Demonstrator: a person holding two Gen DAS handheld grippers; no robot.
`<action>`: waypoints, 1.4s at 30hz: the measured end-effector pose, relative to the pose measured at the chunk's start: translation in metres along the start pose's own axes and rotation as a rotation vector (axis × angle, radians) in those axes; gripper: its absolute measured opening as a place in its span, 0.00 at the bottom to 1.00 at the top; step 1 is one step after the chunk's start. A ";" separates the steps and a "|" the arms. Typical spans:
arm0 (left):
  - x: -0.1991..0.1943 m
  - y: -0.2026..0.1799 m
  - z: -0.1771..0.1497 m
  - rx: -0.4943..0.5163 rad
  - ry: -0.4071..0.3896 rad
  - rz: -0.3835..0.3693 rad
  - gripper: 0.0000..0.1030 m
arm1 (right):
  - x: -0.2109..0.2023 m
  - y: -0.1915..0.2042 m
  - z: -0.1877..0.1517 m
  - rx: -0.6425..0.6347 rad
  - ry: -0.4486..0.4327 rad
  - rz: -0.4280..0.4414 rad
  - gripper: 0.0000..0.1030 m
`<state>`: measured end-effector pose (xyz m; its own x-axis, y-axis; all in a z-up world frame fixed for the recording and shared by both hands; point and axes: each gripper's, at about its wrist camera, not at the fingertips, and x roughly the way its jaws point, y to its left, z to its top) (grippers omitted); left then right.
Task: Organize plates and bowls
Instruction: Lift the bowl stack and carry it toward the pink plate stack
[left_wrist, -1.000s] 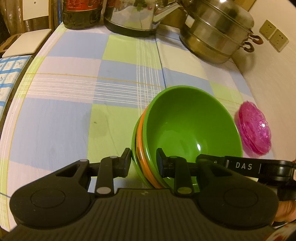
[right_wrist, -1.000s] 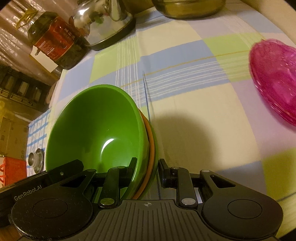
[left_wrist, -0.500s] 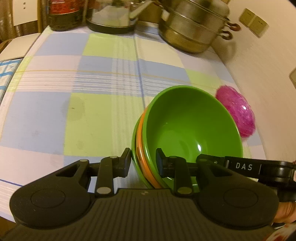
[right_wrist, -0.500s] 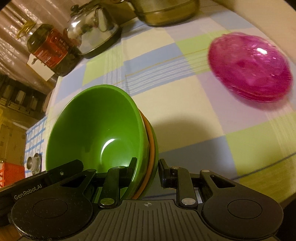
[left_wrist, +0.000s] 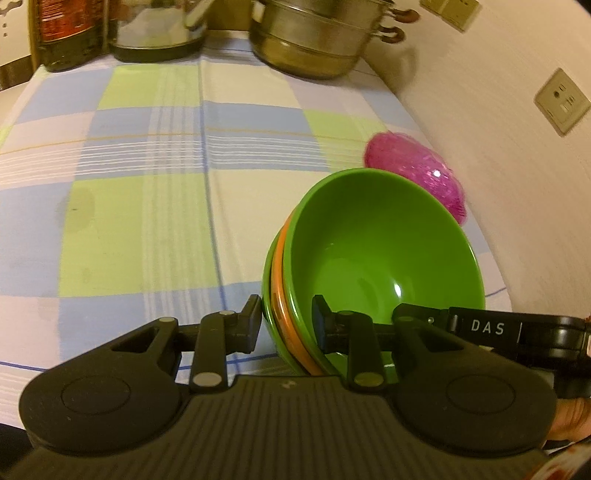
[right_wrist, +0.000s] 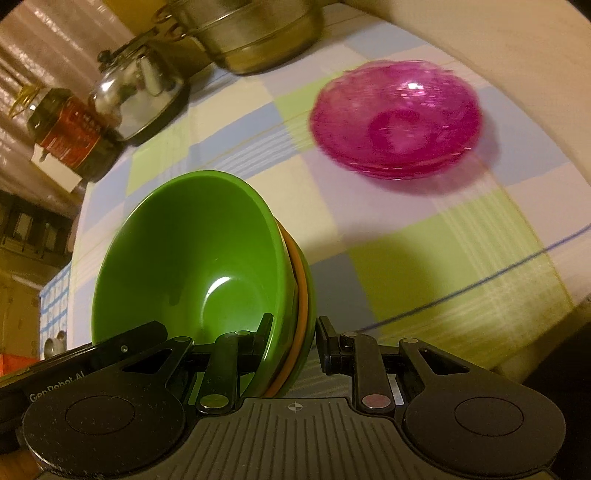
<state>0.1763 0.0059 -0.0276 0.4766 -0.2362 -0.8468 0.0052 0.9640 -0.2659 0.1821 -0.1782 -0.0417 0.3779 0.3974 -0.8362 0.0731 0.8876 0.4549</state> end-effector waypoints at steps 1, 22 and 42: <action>0.001 -0.004 -0.001 0.006 0.001 -0.005 0.25 | -0.002 -0.003 -0.001 0.004 -0.004 -0.004 0.23; 0.018 -0.072 -0.005 0.106 0.024 -0.099 0.25 | -0.052 -0.065 -0.009 0.113 -0.080 -0.074 0.23; 0.012 -0.099 0.024 0.150 -0.016 -0.121 0.25 | -0.072 -0.076 0.011 0.143 -0.108 -0.068 0.23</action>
<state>0.2026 -0.0894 0.0001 0.4782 -0.3510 -0.8051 0.1942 0.9362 -0.2928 0.1589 -0.2771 -0.0126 0.4640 0.3037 -0.8322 0.2292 0.8662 0.4439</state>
